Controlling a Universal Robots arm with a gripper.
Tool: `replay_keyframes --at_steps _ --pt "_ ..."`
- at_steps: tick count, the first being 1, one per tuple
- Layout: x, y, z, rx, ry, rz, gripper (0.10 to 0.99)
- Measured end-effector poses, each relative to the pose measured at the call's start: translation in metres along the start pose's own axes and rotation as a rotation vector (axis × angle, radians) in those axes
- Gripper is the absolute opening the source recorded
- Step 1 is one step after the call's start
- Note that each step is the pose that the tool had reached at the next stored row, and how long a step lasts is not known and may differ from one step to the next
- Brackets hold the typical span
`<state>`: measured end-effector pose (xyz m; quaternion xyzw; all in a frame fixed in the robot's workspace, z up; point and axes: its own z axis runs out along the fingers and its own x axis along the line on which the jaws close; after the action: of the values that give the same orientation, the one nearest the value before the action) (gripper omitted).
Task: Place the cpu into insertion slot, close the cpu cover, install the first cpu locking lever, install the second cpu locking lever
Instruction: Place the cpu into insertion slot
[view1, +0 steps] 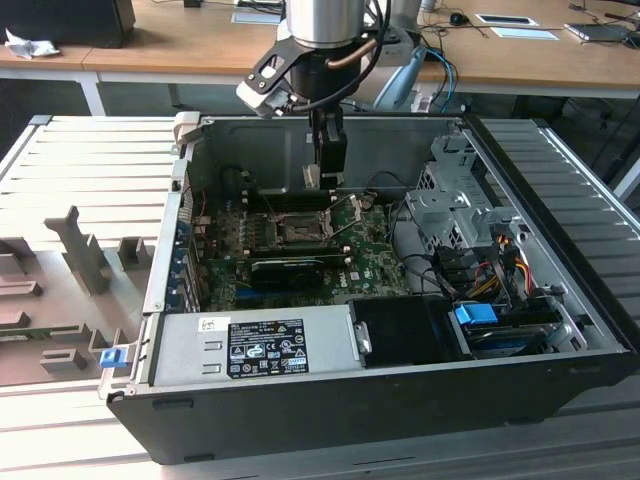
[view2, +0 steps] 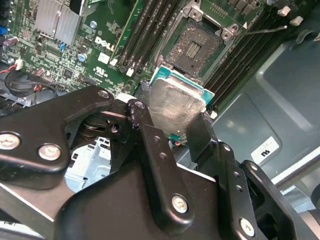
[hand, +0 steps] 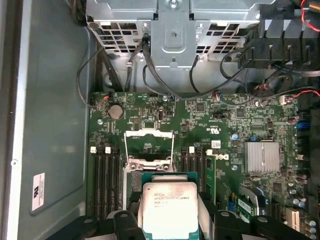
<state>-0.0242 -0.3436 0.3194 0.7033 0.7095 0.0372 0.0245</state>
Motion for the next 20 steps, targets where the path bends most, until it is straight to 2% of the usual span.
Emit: replay_keyframes --at_steps 3,20 --pt "-0.0001 -0.0005 0.006 0.0 0.0 0.0 0.529" --pt "-0.0004 -0.0021 0.024 0.0 -0.0001 0.0 0.529"
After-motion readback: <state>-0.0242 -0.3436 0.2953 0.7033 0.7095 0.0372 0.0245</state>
